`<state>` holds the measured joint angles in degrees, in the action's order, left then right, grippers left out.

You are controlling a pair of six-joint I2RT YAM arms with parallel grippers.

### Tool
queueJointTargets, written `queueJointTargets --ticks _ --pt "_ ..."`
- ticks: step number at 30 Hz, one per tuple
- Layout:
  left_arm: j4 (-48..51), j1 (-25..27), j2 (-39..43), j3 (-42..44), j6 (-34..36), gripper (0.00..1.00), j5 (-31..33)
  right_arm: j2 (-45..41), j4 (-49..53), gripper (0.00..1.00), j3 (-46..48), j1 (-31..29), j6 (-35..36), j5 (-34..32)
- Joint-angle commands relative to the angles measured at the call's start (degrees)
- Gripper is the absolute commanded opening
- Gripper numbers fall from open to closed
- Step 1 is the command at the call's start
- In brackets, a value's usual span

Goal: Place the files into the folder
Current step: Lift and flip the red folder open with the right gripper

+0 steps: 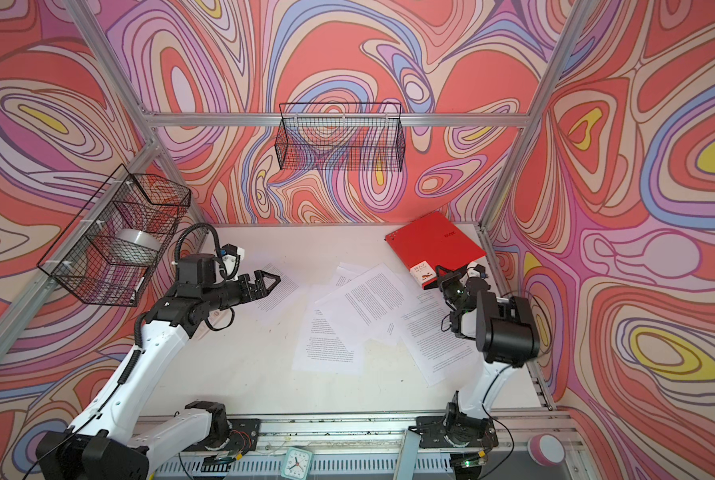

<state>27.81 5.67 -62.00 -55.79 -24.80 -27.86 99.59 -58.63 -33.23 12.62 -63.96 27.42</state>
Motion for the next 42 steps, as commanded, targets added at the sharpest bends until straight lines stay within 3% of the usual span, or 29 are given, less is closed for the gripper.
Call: queueJointTargets --ticks 1,5,9,11,15,24,31,37,42 --pt "4.3 0.0 0.7 -2.8 2.8 0.98 3.7 -15.2 22.0 0.00 -2.1 -3.9 15.9 -7.1" --pt "5.7 0.0 1.2 -3.0 3.3 0.99 5.5 -26.2 39.1 0.00 -5.8 -10.3 25.8 -16.8" --pt "7.5 0.0 2.1 -3.2 3.9 0.99 6.7 -31.6 49.1 0.00 -7.7 -20.1 33.7 -28.1" --pt "8.4 0.0 2.8 -3.4 4.1 0.99 7.2 -33.3 51.4 0.00 -7.9 -24.7 36.2 -33.1" --pt "11.6 0.0 2.9 -4.1 4.2 0.99 9.4 -35.5 55.8 0.00 -9.2 -38.1 42.3 -51.0" --pt "15.1 0.0 3.0 -4.5 3.7 0.99 8.9 -28.9 54.2 0.00 -13.2 -60.9 53.6 -79.4" --pt "18.8 0.0 3.6 -6.7 3.0 0.98 11.1 -19.0 46.1 0.00 -16.3 -71.7 63.6 -90.2" --pt "21.0 0.0 3.9 -9.3 2.1 0.98 13.2 -10.0 38.8 0.00 -17.9 -78.3 68.8 -91.5" --pt "22.6 -0.2 4.3 -11.5 1.6 0.98 16.1 -5.5 38.3 0.00 -18.9 -81.8 66.4 -87.7"
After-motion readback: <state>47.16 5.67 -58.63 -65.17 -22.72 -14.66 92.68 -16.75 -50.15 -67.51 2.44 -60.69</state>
